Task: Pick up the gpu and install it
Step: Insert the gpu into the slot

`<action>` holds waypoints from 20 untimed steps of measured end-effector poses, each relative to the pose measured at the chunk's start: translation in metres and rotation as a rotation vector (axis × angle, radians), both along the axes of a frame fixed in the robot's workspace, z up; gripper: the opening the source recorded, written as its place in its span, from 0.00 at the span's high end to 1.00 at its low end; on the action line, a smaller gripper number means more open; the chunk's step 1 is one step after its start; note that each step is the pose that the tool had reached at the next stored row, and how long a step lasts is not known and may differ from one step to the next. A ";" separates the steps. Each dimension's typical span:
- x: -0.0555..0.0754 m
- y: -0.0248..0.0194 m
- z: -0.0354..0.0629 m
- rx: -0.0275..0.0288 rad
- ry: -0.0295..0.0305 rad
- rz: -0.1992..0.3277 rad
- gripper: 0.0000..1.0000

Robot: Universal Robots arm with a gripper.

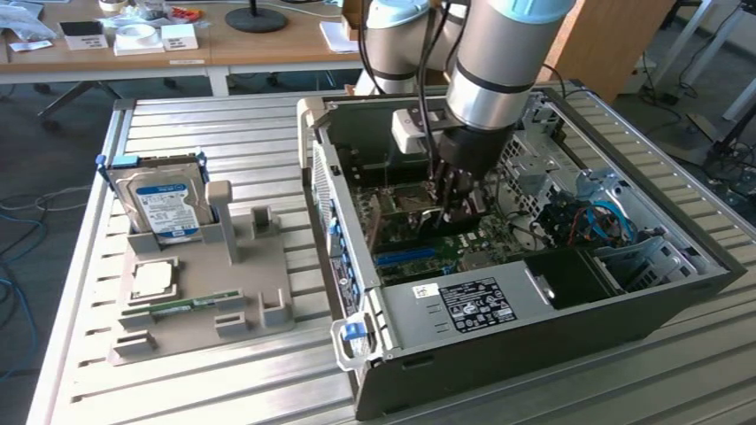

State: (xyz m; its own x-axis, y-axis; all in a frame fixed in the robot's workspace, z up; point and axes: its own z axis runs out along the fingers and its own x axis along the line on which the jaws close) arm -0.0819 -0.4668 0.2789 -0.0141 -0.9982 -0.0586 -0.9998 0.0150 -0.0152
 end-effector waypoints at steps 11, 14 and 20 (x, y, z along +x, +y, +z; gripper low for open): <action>-0.007 0.0000 -0.0050 0.0001 -0.0001 0.000 0.74; -0.009 0.0002 -0.0065 0.0002 0.0000 0.000 0.74; -0.010 0.0004 -0.0084 0.0002 -0.0001 0.000 0.74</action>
State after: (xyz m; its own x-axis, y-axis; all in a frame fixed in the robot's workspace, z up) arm -0.0918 -0.4664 0.2706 -0.0139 -0.9982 -0.0587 -0.9998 0.0149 -0.0153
